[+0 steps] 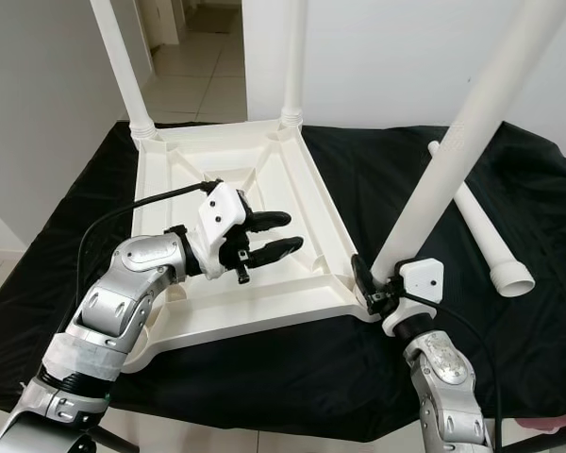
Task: Building children table
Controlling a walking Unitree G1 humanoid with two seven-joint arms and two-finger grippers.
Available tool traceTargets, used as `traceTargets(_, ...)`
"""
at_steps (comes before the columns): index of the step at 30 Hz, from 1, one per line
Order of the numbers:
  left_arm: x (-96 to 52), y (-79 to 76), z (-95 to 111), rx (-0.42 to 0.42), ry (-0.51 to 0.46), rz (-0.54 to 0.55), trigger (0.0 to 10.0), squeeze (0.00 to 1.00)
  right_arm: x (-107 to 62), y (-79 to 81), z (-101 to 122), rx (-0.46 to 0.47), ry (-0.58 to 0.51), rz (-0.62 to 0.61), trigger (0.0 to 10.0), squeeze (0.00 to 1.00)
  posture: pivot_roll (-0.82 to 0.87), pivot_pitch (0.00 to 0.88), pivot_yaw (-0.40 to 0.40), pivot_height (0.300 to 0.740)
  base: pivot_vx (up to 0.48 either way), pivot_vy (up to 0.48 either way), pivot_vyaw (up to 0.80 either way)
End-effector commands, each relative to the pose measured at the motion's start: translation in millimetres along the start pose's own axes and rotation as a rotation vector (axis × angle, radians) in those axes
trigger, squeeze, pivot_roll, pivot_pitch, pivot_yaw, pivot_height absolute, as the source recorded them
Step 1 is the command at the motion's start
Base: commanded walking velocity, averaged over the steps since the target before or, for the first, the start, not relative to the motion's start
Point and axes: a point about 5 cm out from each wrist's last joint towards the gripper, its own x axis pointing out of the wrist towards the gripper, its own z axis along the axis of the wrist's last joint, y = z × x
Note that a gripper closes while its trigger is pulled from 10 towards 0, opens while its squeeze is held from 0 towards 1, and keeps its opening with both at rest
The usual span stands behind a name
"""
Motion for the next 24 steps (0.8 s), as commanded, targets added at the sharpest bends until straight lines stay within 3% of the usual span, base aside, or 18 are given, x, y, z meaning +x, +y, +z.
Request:
traceTargets(1, 0.0, 6.9, 3, 0.016, -0.008, 0.08, 10.0, 0.0, -9.9, 5.1, -40, 0.094, 0.253, 0.057, 10.0, 0.0, -0.13, 0.0, 0.041, 0.74, 0.0, 0.0, 0.0)
traceTargets(14, -1.0, 9.6, 4, 0.021, -0.015, 0.1, 10.0, 0.0, -4.1, -2.4, -37, 0.111, 0.315, 0.056, 10.0, 0.0, -0.13, 0.0, 0.031, 0.74, 0.0, 0.0, 0.0)
traceTargets(20, -2.2, 11.1, 4, 0.022, -0.017, 0.11, 10.0, 0.0, -0.5, 6.9, -29, 0.093, 0.213, -0.066, 10.0, 0.0, -0.13, 0.0, 0.025, 0.74, 0.0, 0.0, 0.0)
traceTargets(24, -2.8, 11.0, 3, 0.022, -0.017, 0.113, 10.0, 0.0, 3.1, 15.8, -21, 0.16, 0.148, -0.191, 10.0, 0.0, -0.13, 0.0, 0.023, 0.74, 0.0, 0.0, 0.0)
